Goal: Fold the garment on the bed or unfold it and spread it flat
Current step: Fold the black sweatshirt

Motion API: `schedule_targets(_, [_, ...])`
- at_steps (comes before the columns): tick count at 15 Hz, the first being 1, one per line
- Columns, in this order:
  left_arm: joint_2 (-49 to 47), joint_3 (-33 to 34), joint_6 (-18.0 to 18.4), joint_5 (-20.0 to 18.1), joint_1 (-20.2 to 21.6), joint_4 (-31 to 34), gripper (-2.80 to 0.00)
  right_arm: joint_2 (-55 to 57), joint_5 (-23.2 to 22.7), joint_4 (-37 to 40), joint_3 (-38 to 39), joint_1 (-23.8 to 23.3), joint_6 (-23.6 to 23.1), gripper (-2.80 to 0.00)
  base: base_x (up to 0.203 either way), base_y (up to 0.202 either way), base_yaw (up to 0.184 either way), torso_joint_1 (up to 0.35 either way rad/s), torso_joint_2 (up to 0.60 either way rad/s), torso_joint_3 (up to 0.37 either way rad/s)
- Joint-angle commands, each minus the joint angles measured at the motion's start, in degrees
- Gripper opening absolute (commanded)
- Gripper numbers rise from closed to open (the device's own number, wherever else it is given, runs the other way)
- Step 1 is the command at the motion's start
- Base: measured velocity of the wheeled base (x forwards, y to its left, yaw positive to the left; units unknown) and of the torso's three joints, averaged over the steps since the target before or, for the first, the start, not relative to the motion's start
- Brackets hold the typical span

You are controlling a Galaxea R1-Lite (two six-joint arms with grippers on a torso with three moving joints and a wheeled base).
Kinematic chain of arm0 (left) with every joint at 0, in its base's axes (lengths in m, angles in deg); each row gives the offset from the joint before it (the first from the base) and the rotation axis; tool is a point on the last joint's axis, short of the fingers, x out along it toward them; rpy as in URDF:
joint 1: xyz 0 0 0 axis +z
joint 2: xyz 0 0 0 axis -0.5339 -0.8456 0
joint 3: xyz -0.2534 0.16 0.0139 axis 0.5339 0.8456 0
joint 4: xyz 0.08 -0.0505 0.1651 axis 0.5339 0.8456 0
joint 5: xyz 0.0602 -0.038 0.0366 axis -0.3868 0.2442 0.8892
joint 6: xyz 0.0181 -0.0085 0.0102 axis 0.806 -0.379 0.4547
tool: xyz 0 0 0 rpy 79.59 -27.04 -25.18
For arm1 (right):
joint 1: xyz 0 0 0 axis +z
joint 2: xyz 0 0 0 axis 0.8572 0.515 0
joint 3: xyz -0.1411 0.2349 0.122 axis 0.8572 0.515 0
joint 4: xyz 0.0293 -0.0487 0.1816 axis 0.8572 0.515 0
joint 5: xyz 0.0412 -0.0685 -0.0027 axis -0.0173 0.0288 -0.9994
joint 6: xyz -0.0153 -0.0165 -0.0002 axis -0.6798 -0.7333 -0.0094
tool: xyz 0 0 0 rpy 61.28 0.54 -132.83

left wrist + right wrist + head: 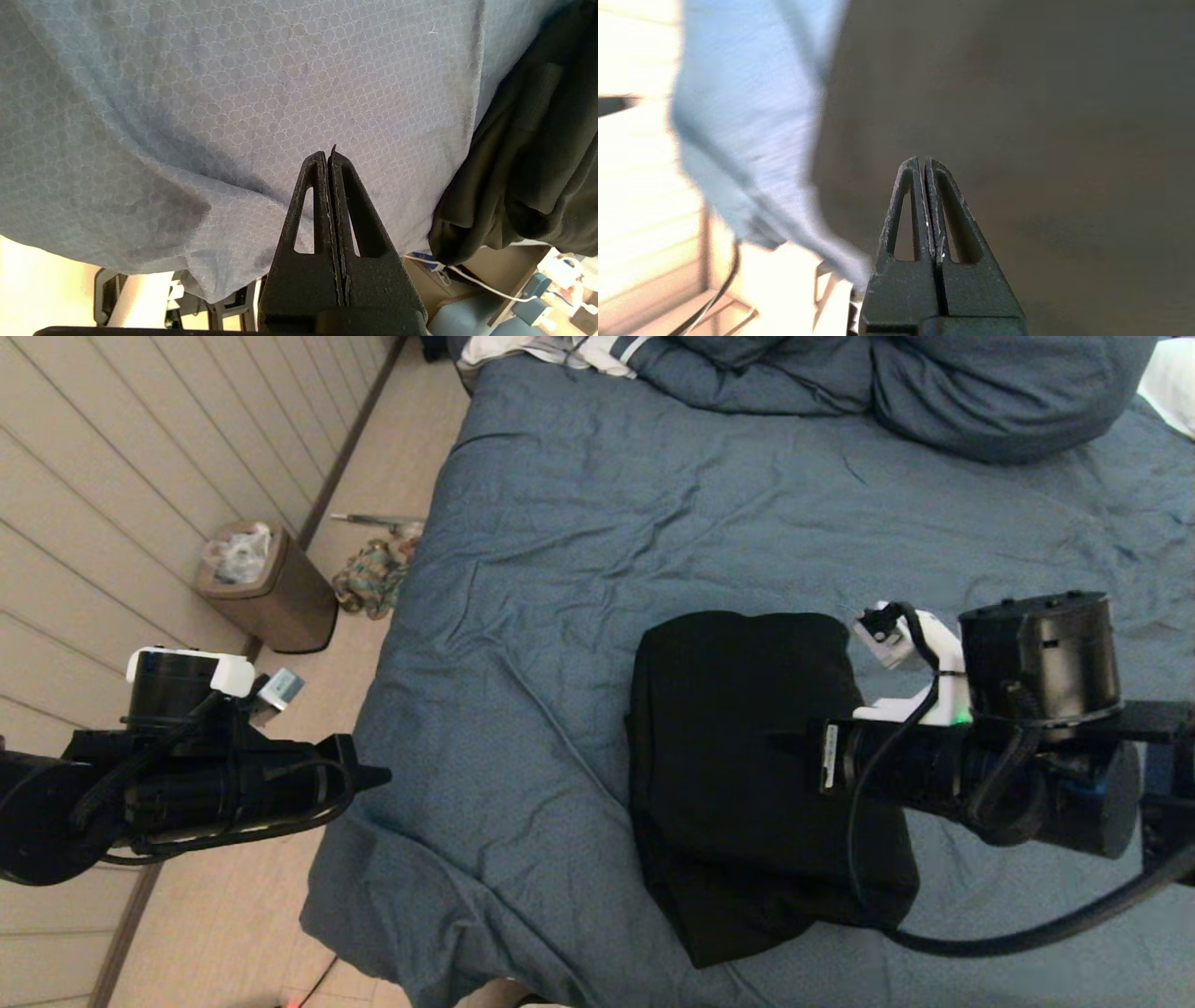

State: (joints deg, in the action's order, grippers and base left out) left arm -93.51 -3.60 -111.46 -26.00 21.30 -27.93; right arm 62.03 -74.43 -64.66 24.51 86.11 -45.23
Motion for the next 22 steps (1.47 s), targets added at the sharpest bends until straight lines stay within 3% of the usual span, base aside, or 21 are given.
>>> schedule_targets(1, [-0.08,-0.01,-0.19,-0.11,-0.01,-0.11,-2.8,1.83,-0.29,-0.15,0.02,-3.04,-0.4,-2.8,0.0,0.0,0.0,0.0,0.0,0.0])
schedule_targets(3, [-0.26,-0.01,-0.11,-0.1,-0.02,-0.11,-2.8,5.18,-0.81,-0.26,0.51,-5.84,-1.0,-2.8,0.0,0.0,0.0,0.0,0.0,0.0])
schedule_targets(8, [-0.65,-0.17,-0.1,-0.17,-0.01,-0.07,-2.8,12.12,-2.83,-2.85,6.03,-6.36,-1.08,-2.8,0.0,0.0,0.0,0.0,0.0,0.0])
schedule_targets(13, [-2.94,-0.87,0.07,-0.08,-0.01,-0.11,-2.8,19.79,-2.82,-21.25,14.57,-6.58,-0.63,-2.8,0.0,0.0,0.0,0.0,0.0,0.0])
schedule_targets(17, [-3.32,-0.89,0.13,-0.08,-0.01,-0.11,-2.8,13.91,-2.81,-19.78,13.75,-7.68,-0.69,-2.8,0.0,0.0,0.0,0.0,0.0,0.0])
schedule_targets(22, [-0.29,-0.36,0.9,-0.06,-0.01,-0.11,-2.8,-5.41,-2.88,-2.49,5.62,-7.21,-0.69,-2.8,0.0,0.0,0.0,0.0,0.0,0.0])
